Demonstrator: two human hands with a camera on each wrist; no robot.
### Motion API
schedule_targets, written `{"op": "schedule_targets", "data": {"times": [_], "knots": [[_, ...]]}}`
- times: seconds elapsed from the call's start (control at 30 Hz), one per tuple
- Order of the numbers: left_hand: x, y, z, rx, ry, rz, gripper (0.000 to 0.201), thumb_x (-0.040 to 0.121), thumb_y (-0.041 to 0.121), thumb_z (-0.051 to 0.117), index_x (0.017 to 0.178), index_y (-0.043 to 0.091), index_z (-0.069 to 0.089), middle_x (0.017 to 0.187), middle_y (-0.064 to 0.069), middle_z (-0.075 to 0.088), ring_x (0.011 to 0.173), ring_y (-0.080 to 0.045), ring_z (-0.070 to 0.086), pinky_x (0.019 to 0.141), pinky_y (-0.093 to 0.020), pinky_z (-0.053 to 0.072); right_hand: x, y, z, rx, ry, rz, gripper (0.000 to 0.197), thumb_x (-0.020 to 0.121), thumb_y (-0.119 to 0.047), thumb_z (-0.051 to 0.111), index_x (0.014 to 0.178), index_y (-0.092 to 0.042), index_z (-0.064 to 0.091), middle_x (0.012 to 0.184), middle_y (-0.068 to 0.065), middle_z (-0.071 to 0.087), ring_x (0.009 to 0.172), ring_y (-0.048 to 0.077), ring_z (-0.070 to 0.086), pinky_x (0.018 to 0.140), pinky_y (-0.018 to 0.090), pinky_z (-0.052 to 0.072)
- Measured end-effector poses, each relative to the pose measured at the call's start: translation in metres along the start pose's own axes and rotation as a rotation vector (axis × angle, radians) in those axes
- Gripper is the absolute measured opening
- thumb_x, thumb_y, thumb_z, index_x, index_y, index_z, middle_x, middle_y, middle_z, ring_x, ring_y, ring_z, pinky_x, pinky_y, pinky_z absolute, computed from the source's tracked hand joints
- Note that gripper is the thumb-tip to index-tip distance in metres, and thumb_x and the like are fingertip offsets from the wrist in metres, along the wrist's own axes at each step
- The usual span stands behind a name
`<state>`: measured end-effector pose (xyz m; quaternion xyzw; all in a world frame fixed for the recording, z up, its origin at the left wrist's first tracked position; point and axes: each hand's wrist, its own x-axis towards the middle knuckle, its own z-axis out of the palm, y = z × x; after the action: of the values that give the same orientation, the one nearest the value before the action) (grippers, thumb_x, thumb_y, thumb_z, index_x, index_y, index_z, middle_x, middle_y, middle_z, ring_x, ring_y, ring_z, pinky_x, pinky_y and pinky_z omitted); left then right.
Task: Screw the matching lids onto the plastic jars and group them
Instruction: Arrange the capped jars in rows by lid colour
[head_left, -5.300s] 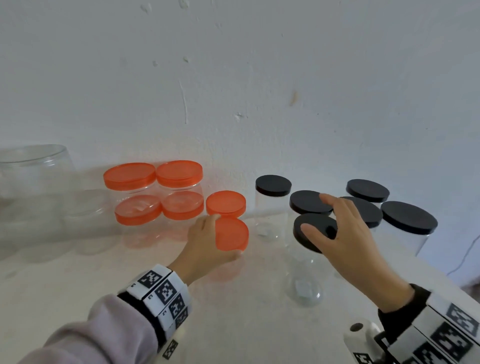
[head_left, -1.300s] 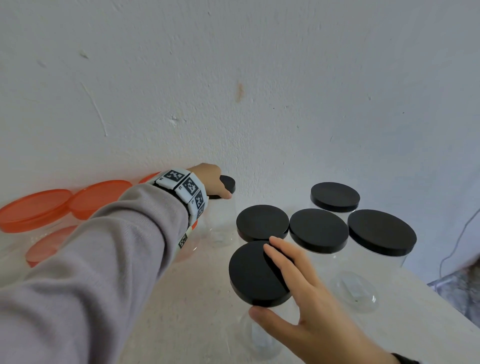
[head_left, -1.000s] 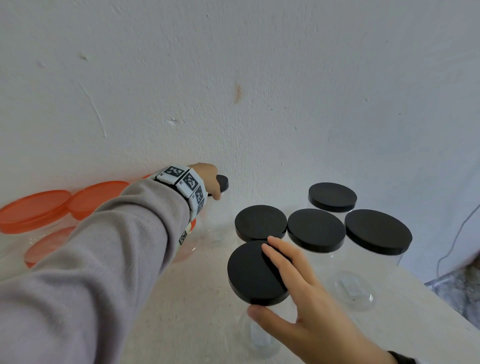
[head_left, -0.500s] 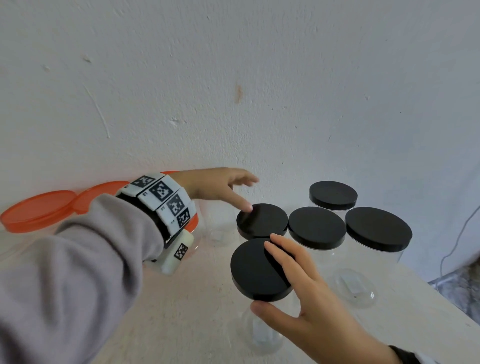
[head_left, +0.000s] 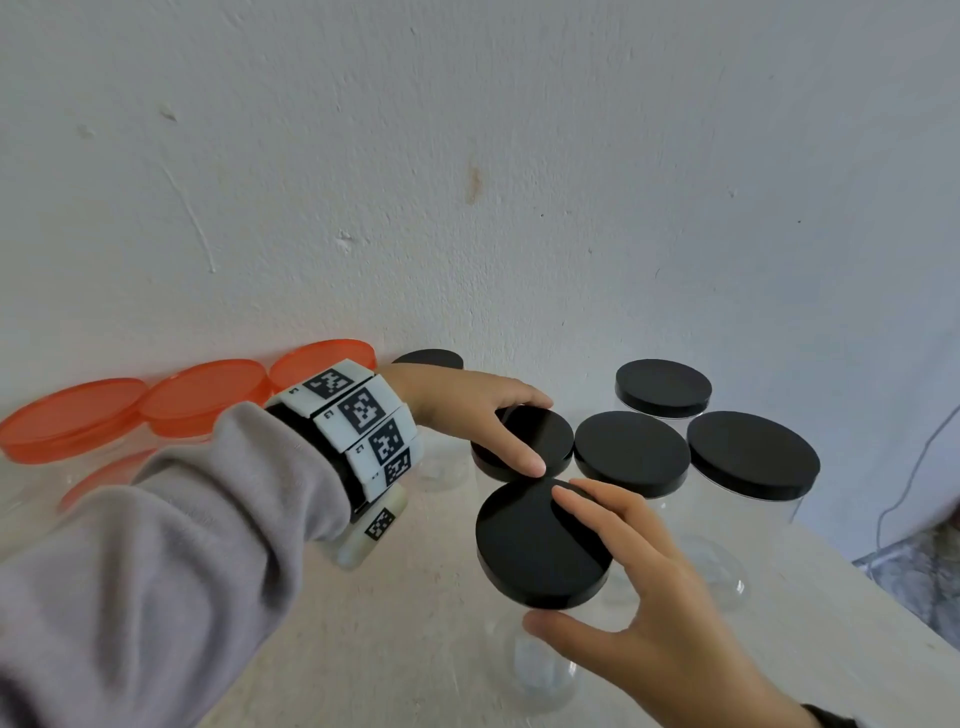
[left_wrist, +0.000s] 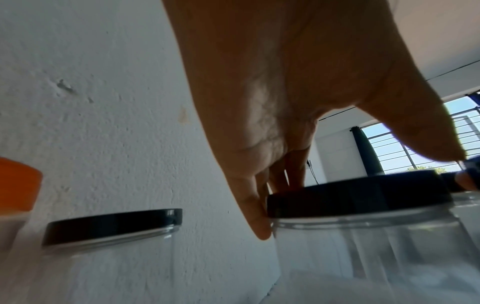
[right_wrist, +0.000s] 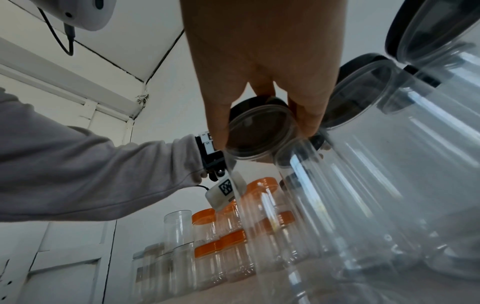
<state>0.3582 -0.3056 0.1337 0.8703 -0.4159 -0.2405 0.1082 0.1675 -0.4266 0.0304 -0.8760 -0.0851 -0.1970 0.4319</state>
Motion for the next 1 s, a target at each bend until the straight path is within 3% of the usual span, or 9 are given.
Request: {"op": "schedule_targets", "data": {"times": [0.27, 0.37, 0.47, 0.7, 0.83, 1.0], "knots": [[0.010, -0.004, -0.004, 0.168, 0.103, -0.023, 0.070, 0.080, 0.049, 0.067, 0.140, 0.029, 0.039, 0.134, 0.013, 0.042, 0.115, -0.008, 0.042, 0.097, -0.027, 0.038, 0.000, 0.002, -0.008, -0.026, -0.058, 0.024, 0.077, 0.064, -0.048, 0.082, 0.124, -0.055, 0.034, 0.130, -0.043, 0.026, 0.126, -0.020, 0.022, 0.092, -0.005, 0.024], [0.022, -0.007, -0.006, 0.262, 0.215, -0.029, 0.065, 0.080, 0.048, 0.065, 0.136, 0.023, 0.043, 0.128, 0.004, 0.045, 0.112, -0.014, 0.046, 0.091, -0.029, 0.043, 0.005, 0.001, -0.008, -0.042, -0.127, 0.044, 0.077, 0.066, -0.051, 0.080, 0.123, -0.059, 0.027, 0.127, -0.049, 0.017, 0.124, -0.024, 0.017, 0.090, -0.007, 0.023], [0.039, -0.013, -0.009, 0.262, 0.328, -0.077, 0.072, 0.078, 0.049, 0.066, 0.138, 0.019, 0.041, 0.129, 0.000, 0.042, 0.113, -0.018, 0.045, 0.094, -0.035, 0.044, 0.009, 0.000, -0.008, -0.053, -0.158, 0.039, 0.078, 0.068, -0.053, 0.078, 0.122, -0.061, 0.024, 0.123, -0.053, 0.012, 0.123, -0.025, 0.015, 0.089, -0.007, 0.022], [0.070, -0.027, -0.019, 0.189, 0.547, -0.144, 0.069, 0.074, 0.046, 0.069, 0.129, 0.013, 0.046, 0.121, -0.004, 0.048, 0.107, -0.019, 0.048, 0.087, -0.032, 0.045, 0.017, 0.002, -0.010, -0.037, -0.181, 0.042, 0.077, 0.068, -0.053, 0.078, 0.122, -0.060, 0.022, 0.120, -0.053, 0.011, 0.123, -0.026, 0.014, 0.089, -0.006, 0.022], [0.081, -0.032, -0.020, 0.181, 0.542, -0.202, 0.057, 0.076, 0.046, 0.067, 0.118, 0.011, 0.050, 0.112, -0.005, 0.050, 0.100, -0.020, 0.049, 0.078, -0.030, 0.044, 0.019, 0.002, -0.011, -0.040, -0.191, 0.027, 0.077, 0.067, -0.056, 0.075, 0.125, -0.058, 0.023, 0.123, -0.052, 0.011, 0.125, -0.024, 0.015, 0.092, -0.005, 0.021], [0.086, -0.036, -0.021, 0.206, 0.508, -0.209, 0.041, 0.085, 0.042, 0.059, 0.103, 0.005, 0.058, 0.112, -0.009, 0.047, 0.095, -0.020, 0.048, 0.077, -0.029, 0.041, 0.018, 0.002, -0.011, -0.040, -0.199, 0.028, 0.078, 0.068, -0.055, 0.076, 0.125, -0.058, 0.023, 0.126, -0.049, 0.013, 0.125, -0.024, 0.015, 0.094, -0.005, 0.021]]}}
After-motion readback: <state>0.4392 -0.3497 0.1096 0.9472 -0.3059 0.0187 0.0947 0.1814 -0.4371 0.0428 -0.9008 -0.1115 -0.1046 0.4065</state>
